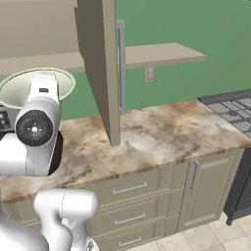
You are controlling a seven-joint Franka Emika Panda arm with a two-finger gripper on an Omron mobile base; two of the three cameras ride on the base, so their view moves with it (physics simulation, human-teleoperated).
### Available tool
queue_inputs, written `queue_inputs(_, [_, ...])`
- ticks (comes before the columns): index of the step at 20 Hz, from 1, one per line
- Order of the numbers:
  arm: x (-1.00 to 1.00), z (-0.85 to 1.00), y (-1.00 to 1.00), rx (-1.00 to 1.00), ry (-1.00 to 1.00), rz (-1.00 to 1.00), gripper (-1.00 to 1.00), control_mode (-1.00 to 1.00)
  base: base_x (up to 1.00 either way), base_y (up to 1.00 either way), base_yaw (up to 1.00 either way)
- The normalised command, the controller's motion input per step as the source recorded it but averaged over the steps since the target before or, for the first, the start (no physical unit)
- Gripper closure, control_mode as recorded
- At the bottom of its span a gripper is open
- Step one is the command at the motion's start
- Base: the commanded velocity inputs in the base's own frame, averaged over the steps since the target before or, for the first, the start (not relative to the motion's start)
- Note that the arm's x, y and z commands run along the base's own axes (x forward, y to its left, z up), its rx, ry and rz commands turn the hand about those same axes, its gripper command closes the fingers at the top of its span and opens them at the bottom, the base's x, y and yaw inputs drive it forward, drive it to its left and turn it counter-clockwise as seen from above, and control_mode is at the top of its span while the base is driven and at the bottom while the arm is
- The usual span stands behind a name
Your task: Pick up the bowls from the cabinet and place each bowl in front of a stool on the dining counter.
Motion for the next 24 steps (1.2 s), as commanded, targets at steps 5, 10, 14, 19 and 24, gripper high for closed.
queue_inputs(5, [-0.25,-0.31,-0.35,-0.01,0.03,0.0,1.0,-1.0,0.0,0.0,0.0])
queue_inputs(10, [0.0,-0.33,-0.35,0.0,0.16,-0.02,1.0,-1.0,0.0,0.0,0.0])
queue_inputs(14, [0.0,-0.39,-0.27,0.0,0.03,-0.03,1.0,-1.0,0.0,0.0,0.0])
queue_inputs(19, [0.0,-0.28,-0.16,0.0,0.0,0.0,1.0,-1.0,0.0,0.0,0.0])
queue_inputs(24, [0.0,-0.14,0.0,0.0,0.01,0.0,1.0,-1.0,0.0,0.0,0.0])
